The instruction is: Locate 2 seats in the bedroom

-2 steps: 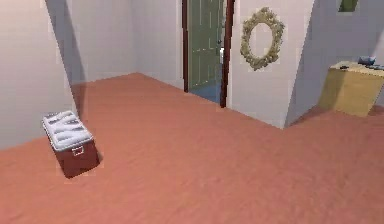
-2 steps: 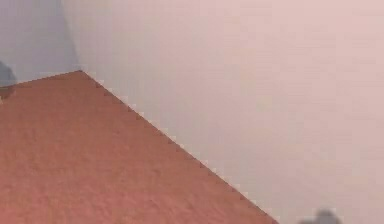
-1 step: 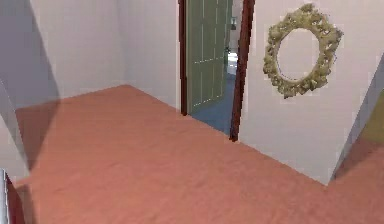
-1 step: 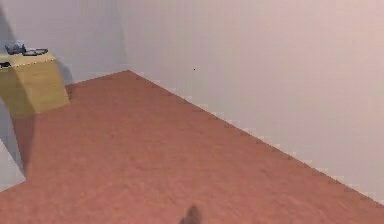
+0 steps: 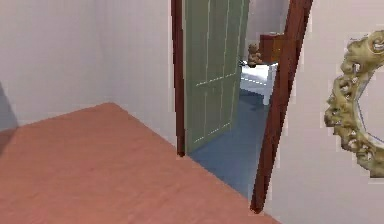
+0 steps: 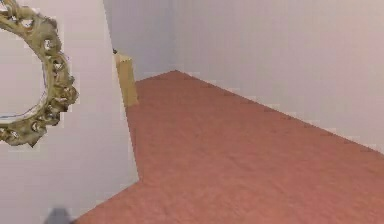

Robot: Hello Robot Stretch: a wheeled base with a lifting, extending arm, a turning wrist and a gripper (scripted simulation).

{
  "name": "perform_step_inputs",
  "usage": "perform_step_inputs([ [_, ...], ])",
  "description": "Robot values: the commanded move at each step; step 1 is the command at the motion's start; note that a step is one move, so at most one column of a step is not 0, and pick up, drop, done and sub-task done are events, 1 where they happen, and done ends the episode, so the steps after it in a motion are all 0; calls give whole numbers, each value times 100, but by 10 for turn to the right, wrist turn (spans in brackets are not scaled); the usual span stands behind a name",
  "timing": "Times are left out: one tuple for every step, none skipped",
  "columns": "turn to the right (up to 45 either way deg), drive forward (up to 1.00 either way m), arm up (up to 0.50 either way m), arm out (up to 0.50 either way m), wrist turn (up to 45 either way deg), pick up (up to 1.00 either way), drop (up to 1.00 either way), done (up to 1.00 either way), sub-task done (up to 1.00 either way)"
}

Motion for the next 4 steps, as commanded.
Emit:
perform_step_inputs([
  [0, 100, 0, 0, 0, 0, 0, 0, 0],
  [30, 0, 0, 0, 0, 0, 0, 0, 0],
  [0, 20, 0, 0, 0, 0, 0, 0, 0],
  [390, 0, 0, 0, 0, 0, 0, 0, 0],
])
